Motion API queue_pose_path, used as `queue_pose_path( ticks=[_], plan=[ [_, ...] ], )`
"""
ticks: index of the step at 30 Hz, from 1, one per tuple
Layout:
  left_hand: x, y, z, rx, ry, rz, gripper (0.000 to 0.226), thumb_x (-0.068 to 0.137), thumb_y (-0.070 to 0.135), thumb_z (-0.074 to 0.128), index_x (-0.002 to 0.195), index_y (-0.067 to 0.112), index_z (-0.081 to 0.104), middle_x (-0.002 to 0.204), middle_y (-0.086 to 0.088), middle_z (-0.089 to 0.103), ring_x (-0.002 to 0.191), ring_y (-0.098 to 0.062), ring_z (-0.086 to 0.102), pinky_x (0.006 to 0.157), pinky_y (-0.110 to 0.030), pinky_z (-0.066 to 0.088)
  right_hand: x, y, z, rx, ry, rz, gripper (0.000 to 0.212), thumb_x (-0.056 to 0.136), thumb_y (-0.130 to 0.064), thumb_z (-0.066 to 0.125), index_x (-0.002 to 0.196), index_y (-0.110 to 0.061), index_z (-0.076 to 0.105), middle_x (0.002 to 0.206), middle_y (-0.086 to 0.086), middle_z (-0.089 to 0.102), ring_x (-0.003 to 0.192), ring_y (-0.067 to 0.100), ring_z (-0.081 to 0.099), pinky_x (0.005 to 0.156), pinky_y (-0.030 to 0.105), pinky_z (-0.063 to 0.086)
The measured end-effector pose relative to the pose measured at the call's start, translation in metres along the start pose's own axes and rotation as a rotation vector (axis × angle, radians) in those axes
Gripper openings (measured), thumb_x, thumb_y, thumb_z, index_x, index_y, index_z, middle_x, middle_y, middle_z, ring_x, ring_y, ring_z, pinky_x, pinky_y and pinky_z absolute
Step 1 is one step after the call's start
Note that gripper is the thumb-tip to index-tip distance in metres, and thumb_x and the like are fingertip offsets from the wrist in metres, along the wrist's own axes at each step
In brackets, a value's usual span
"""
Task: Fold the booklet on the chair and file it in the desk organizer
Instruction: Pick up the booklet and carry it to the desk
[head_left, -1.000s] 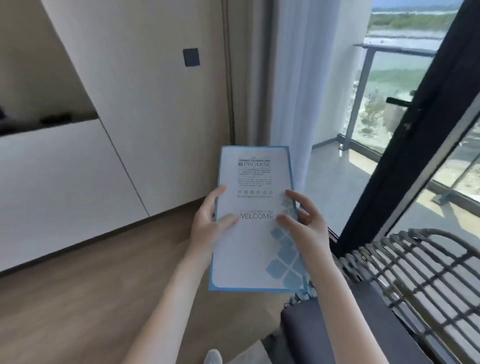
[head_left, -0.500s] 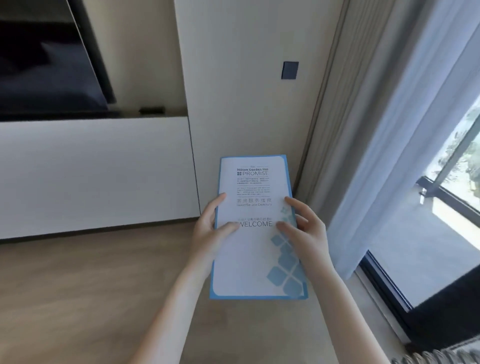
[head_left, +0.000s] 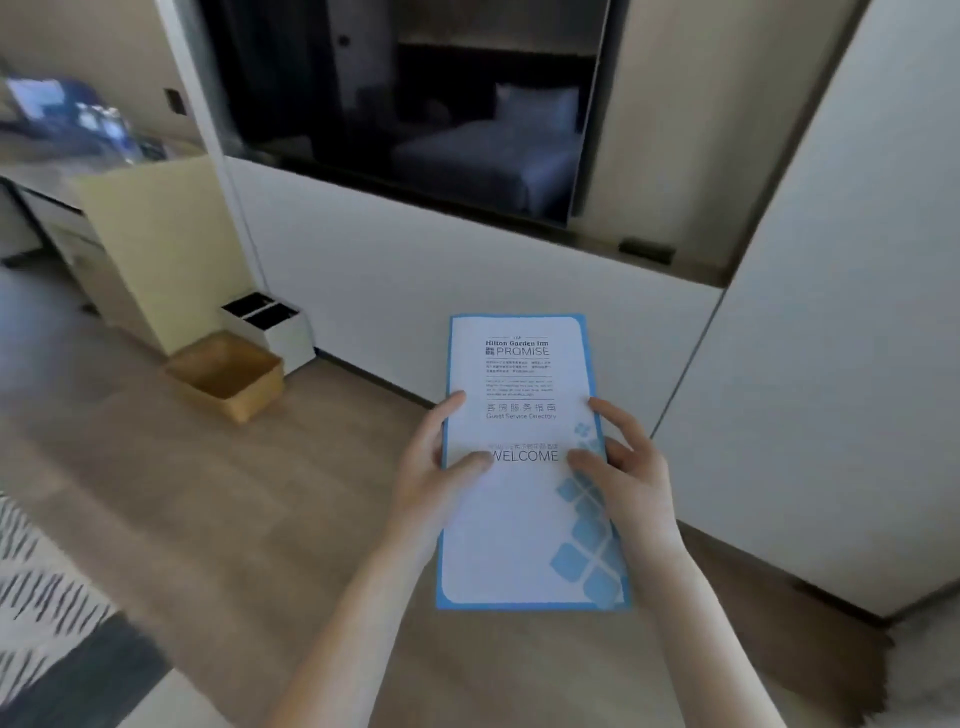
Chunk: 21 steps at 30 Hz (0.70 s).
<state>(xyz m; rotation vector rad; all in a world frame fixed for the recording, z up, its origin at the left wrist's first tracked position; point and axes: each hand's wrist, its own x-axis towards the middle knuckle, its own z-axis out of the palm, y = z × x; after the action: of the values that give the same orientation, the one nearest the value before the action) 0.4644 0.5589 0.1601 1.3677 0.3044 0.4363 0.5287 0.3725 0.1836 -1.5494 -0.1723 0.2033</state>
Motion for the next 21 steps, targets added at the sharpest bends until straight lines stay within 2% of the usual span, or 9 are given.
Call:
queue_pose_path(
  ticks=[2,4,6,9,13,15,17,19,21],
  plan=[
    [0.011,-0.003,-0.035,-0.001,0.129,-0.003,0.066,0.078,-0.013,0.065,0.122,0.035,0.060,0.118,0.012,0.070,0.104,-0.006,0.068,0.075,-0.019,0.054,0.026,0.008,0.041,0.021,-0.133,0.017,0.056,0.082,0.006,0.064,0.114,-0.041,0.065,0.097,0.029,0.071,0.073,0.030,0.063,0.077,0.052,0.057],
    [0.020,-0.004,-0.068,0.012,0.249,-0.008,0.065,0.078,-0.015,0.064,0.125,0.031,0.059,0.114,0.016,0.071,0.100,-0.004,0.068,0.073,-0.018,0.054,0.049,0.018,0.079,0.026,-0.243,0.032,0.055,0.083,0.008,0.063,0.118,-0.034,0.064,0.098,0.025,0.074,0.079,0.042,0.067,0.082,0.058,0.055],
    [0.033,-0.006,-0.097,0.024,0.355,-0.012,0.066,0.079,-0.017,0.062,0.130,0.024,0.057,0.119,0.007,0.069,0.104,-0.011,0.067,0.082,-0.026,0.056,0.074,0.028,0.117,0.018,-0.339,0.046,0.055,0.083,0.009,0.062,0.122,-0.029,0.062,0.100,0.018,0.076,0.089,0.048,0.068,0.085,0.060,0.056],
    [0.060,-0.010,-0.135,0.046,0.492,0.008,0.064,0.080,-0.016,0.064,0.132,0.020,0.055,0.129,-0.002,0.064,0.111,-0.019,0.063,0.093,-0.037,0.053,0.116,0.040,0.171,0.000,-0.465,0.047,0.055,0.082,0.011,0.063,0.122,-0.027,0.062,0.102,0.011,0.078,0.088,0.038,0.072,0.085,0.057,0.057],
    [0.113,-0.013,-0.173,0.058,0.610,0.025,0.062,0.077,-0.005,0.071,0.127,0.029,0.057,0.121,0.005,0.067,0.102,-0.014,0.067,0.083,-0.033,0.058,0.186,0.054,0.239,-0.014,-0.627,0.047,0.056,0.079,0.005,0.063,0.120,-0.032,0.064,0.101,0.002,0.078,0.095,0.035,0.072,0.083,0.047,0.058],
    [0.146,-0.010,-0.192,0.075,0.684,0.023,0.063,0.072,0.005,0.071,0.128,0.030,0.056,0.124,0.000,0.067,0.107,-0.021,0.067,0.088,-0.043,0.057,0.227,0.057,0.278,-0.017,-0.725,0.063,0.056,0.080,0.006,0.062,0.122,-0.032,0.064,0.101,-0.003,0.078,0.093,0.027,0.073,0.077,0.037,0.061],
    [0.179,-0.001,-0.212,0.072,0.751,0.018,0.062,0.075,0.003,0.071,0.128,0.031,0.056,0.124,-0.004,0.068,0.111,-0.028,0.066,0.092,-0.051,0.055,0.266,0.056,0.319,-0.005,-0.811,0.087,0.058,0.080,0.008,0.061,0.121,-0.033,0.065,0.101,-0.006,0.078,0.090,0.019,0.073,0.068,0.027,0.059],
    [0.211,0.009,-0.235,0.066,0.818,0.007,0.061,0.077,0.000,0.071,0.127,0.034,0.058,0.121,-0.004,0.070,0.109,-0.031,0.066,0.092,-0.054,0.054,0.299,0.052,0.361,0.005,-0.881,0.099,0.058,0.080,0.008,0.062,0.120,-0.034,0.065,0.101,-0.007,0.078,0.087,0.014,0.073,0.065,0.023,0.056],
    [0.238,0.018,-0.259,0.057,0.872,0.005,0.061,0.073,0.007,0.071,0.124,0.038,0.059,0.119,0.001,0.071,0.108,-0.029,0.068,0.090,-0.053,0.056,0.326,0.048,0.403,0.020,-0.940,0.114,0.057,0.080,0.007,0.062,0.120,-0.034,0.066,0.101,-0.005,0.078,0.087,0.013,0.073,0.065,0.024,0.057]
  ],
)
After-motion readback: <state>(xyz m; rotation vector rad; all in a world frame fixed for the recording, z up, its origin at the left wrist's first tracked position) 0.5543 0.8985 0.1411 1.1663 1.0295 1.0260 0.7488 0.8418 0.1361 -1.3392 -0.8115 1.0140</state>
